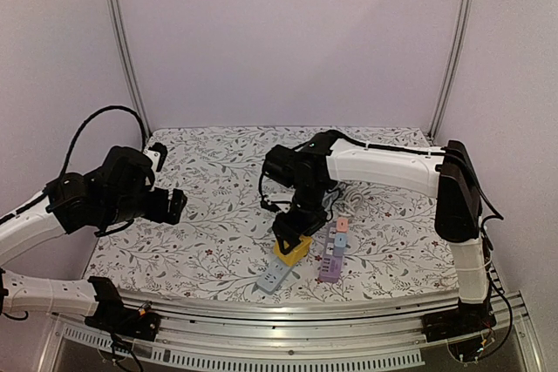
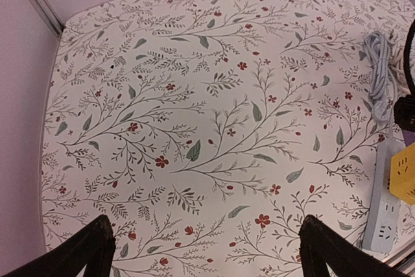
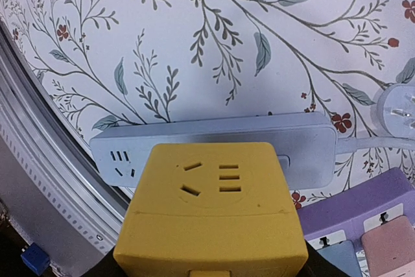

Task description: Insert the plug

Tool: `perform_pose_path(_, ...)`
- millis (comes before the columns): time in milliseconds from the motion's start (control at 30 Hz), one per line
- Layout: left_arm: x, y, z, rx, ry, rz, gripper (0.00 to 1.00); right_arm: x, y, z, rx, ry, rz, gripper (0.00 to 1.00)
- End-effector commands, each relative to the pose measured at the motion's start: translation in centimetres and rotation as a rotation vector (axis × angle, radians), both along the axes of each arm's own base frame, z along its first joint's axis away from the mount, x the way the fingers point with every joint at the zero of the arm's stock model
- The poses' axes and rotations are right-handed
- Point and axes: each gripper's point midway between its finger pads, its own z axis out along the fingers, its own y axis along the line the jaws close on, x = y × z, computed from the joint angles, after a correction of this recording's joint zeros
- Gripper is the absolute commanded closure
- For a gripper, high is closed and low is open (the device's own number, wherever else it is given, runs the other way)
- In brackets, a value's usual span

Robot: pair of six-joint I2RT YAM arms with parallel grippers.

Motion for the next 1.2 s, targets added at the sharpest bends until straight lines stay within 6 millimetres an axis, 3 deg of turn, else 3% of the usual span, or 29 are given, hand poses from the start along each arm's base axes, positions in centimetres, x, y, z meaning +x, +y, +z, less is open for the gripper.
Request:
perform_pose_path(0,0.1,0.3,0.0,0.001,-0.007,0.004,0.00,-0.8,-0.1,-1.2,-0.047,0.018,0.018,1.00)
perform_pose_path(567,0.0,0.3,0.2,-0.002,-0.015,0.005,0.01,-2.5,-0.3,-0.9,-0.071,0.092,-0.048,1.00)
perform_pose_path(967,-0.1,0.1,0.1,-0.001,-0.012,-0.003,0.01,-2.4,0.1,-2.3,-0.130,0.090,-0.098,1.00)
perform_pose_path(1167,-0.2,0.0,0.1,0.001,-0.013,-0.008,0.00,-3.6,0.3,-1.9,-0.157,0.091,-0.069,1.00)
